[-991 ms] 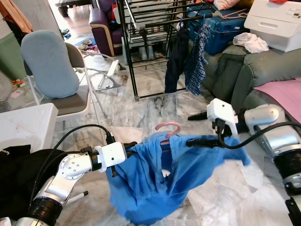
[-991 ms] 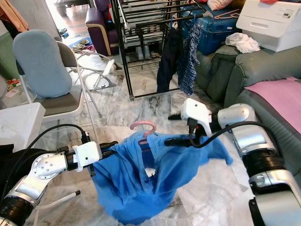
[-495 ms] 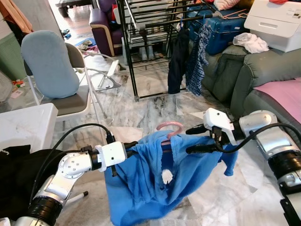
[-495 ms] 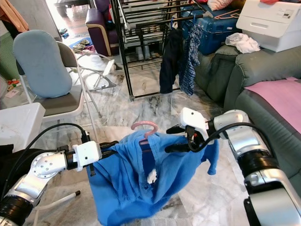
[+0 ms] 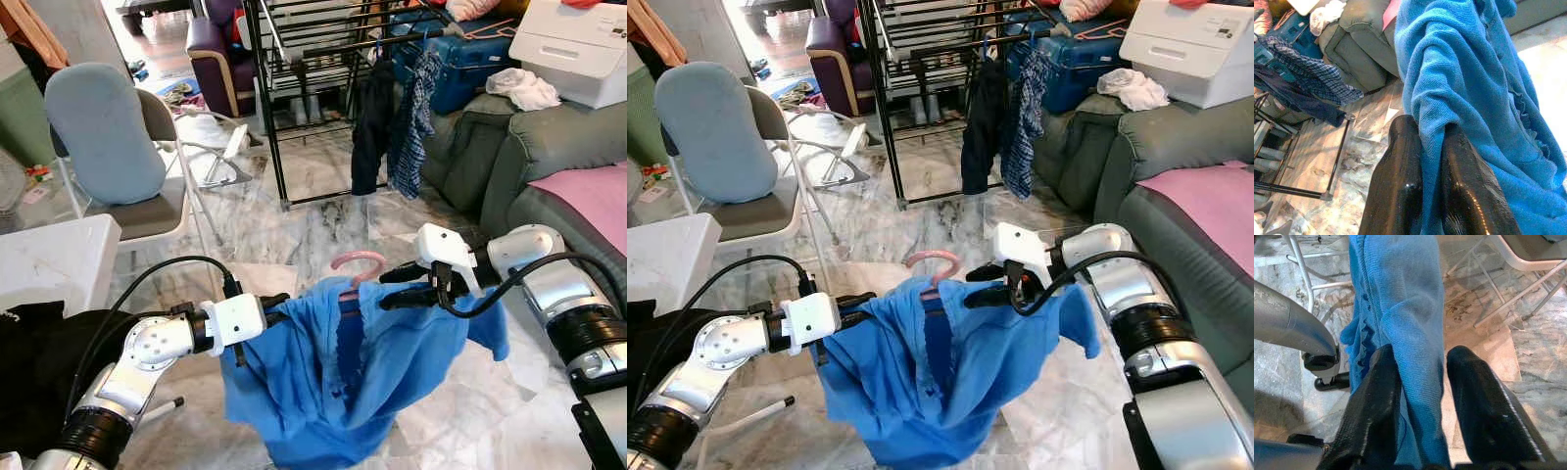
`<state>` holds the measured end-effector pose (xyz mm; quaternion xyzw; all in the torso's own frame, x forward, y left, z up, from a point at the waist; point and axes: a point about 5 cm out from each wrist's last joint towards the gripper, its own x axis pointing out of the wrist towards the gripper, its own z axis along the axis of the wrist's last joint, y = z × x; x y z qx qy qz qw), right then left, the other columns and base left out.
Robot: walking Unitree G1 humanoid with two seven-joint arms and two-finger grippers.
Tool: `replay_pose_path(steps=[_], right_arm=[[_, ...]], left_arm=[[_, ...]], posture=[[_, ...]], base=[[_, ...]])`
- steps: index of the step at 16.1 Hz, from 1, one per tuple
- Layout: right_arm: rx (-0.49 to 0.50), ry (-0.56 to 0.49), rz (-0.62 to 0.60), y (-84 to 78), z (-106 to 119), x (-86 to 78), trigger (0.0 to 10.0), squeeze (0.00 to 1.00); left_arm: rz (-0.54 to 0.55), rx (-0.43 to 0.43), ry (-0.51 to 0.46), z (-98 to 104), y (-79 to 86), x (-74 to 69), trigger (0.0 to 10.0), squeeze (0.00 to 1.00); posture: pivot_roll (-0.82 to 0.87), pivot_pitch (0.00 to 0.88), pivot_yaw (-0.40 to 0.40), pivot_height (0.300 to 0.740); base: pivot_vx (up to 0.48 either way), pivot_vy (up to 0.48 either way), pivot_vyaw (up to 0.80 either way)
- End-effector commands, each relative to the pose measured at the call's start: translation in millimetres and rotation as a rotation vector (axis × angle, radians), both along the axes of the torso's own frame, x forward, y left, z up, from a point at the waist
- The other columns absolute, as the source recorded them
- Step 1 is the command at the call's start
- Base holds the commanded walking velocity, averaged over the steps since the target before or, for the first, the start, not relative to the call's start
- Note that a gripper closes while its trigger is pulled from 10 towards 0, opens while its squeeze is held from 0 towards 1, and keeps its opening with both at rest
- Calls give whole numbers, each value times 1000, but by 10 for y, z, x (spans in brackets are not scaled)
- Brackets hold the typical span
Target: Hang hanger
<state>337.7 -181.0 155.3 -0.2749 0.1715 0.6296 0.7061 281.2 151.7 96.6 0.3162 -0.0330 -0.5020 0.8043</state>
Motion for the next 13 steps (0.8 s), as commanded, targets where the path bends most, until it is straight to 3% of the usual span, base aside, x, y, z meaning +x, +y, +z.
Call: replay_pose_path(steps=[1,9,13], right_arm=[[-19,7,26,-1,-23,-22,0,0],[-69,47,-1,-135,-116,-59,0,0],[-8,-57,-98,-117,-73,25,0,0]], left_arm=[[-11,-33,-57,131,-31,56,0,0],[0,-34,-72,164,-21,97,0,0],[2,-43,-74,168,-35,98,0,0]], posture=[[-102,0,67,740],[-104,0,63,740],[-108,0,62,740]], base=[[0,0,0],[0,0,0],[0,0,0]])
